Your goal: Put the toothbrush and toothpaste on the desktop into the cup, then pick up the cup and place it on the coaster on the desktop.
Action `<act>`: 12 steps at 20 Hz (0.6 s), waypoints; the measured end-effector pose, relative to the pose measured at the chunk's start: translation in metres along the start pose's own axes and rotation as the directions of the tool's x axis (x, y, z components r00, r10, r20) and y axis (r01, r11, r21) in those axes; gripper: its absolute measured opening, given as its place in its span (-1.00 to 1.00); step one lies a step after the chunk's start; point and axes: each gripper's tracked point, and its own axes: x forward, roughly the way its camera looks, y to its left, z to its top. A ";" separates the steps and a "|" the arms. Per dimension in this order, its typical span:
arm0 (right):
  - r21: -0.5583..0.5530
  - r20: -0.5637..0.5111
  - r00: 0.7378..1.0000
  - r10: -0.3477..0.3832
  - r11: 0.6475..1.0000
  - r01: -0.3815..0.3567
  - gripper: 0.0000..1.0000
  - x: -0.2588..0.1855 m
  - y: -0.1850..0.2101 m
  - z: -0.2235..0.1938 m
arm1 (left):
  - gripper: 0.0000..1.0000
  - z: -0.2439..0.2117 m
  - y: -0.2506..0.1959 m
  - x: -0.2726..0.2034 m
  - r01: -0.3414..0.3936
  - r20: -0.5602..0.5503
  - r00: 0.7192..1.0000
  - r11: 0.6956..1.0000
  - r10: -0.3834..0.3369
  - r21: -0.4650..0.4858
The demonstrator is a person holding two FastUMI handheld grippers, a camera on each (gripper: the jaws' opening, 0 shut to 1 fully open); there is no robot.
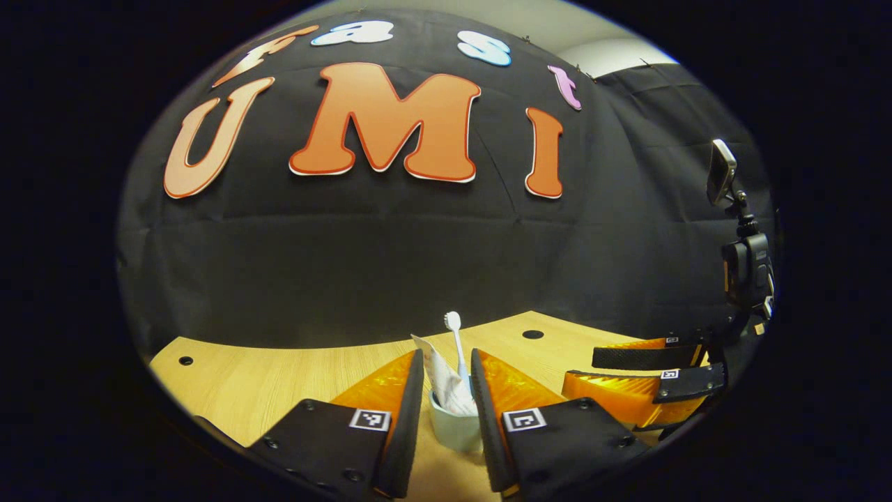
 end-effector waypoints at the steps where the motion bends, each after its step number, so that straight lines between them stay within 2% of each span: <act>1: -0.009 -0.005 1.000 -0.003 1.000 0.003 0.53 0.000 0.005 0.002 | 0.08 0.002 0.006 -0.007 -0.005 0.004 1.000 1.000 0.005 -0.009; 3: -0.016 -0.050 0.999 0.009 1.000 -0.009 0.53 0.001 0.018 -0.001 | 0.27 0.006 0.015 -0.021 -0.013 0.012 1.000 1.000 0.013 -0.019; 6: -0.038 -0.147 0.989 0.016 0.999 -0.022 0.53 0.006 0.039 -0.014 | 0.31 0.010 0.034 -0.044 -0.029 0.027 0.999 0.999 0.029 -0.020; 8: -0.039 -0.222 0.975 -0.006 0.999 -0.003 0.53 0.012 0.043 -0.025 | 0.42 0.016 0.047 -0.059 -0.046 0.039 0.998 0.999 0.047 -0.007; 9: -0.023 -0.258 0.966 -0.007 1.000 0.001 0.53 0.014 0.048 -0.029 | 0.59 0.020 0.054 -0.067 -0.056 0.048 0.997 0.998 0.056 0.002; 12: 0.006 -0.333 0.943 -0.003 1.000 0.005 0.53 0.017 0.064 -0.036 | 0.81 0.029 0.076 -0.088 -0.099 0.075 0.992 0.995 0.098 0.019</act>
